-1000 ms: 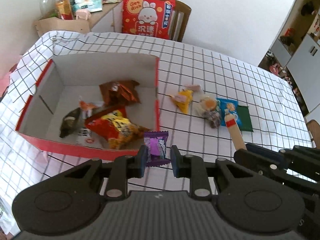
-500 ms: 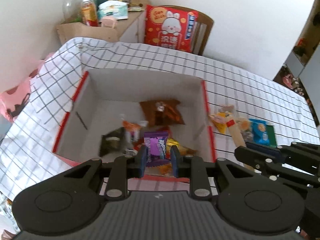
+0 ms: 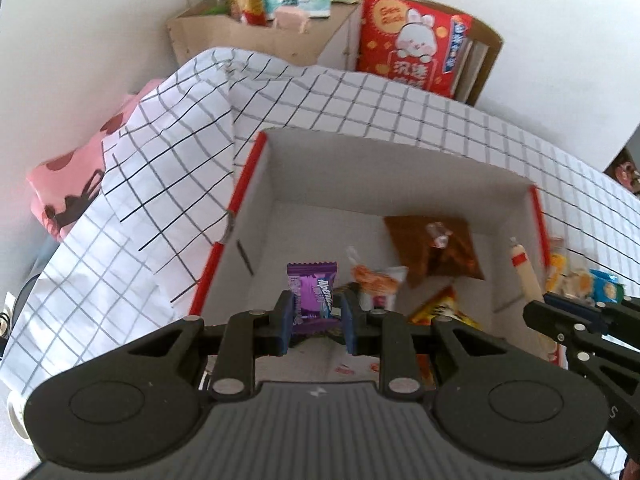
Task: Organize snacks
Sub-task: 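Open both tools to drop the purple candy and wooden stick into the box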
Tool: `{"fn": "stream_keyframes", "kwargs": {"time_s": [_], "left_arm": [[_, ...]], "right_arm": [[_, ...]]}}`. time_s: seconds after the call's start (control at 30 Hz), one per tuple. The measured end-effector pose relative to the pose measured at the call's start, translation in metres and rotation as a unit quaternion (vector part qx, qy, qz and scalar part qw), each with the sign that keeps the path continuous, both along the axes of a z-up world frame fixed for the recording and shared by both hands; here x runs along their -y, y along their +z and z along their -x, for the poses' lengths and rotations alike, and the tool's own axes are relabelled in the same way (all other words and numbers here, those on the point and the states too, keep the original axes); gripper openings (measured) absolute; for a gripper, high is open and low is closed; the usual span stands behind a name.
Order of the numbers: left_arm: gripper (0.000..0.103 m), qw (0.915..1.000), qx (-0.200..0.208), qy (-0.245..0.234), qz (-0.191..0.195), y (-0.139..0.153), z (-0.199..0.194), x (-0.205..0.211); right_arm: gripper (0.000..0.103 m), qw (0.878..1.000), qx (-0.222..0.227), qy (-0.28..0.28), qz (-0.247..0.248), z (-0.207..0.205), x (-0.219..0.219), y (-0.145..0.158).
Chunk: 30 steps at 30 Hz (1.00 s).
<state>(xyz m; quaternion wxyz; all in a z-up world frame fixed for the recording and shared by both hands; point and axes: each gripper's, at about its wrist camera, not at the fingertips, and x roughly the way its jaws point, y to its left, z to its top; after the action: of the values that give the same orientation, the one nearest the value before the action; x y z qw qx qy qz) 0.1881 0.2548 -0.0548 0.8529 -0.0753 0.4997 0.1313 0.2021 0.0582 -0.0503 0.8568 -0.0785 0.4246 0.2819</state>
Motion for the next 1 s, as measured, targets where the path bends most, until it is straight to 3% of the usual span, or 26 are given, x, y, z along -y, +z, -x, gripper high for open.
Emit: {"fn": "stream_keyframes", "kwargs": {"time_s": [0.63, 0.8, 0.9, 1.0], "left_arm": [[0.025, 0.9981, -0.06, 0.009, -0.006, -0.056, -0.04, -0.009], [0.025, 0.9978, -0.067, 0.006, 0.0, -0.063, -0.042, -0.007], [0.032, 0.9978, -0.066, 0.006, 0.0, -0.064, -0.041, -0.005], [0.05, 0.9981, -0.06, 0.007, 0.004, -0.064, -0.039, -0.005]], "right_arm": [[0.01, 0.997, -0.015, 0.03, 0.069, -0.023, -0.036, -0.045], [0.017, 0.997, -0.019, 0.031, 0.068, -0.024, -0.034, -0.048], [0.022, 0.997, -0.023, 0.027, 0.062, -0.025, -0.031, -0.048], [0.026, 0.998, -0.024, 0.024, 0.057, -0.025, -0.029, -0.047]]}}
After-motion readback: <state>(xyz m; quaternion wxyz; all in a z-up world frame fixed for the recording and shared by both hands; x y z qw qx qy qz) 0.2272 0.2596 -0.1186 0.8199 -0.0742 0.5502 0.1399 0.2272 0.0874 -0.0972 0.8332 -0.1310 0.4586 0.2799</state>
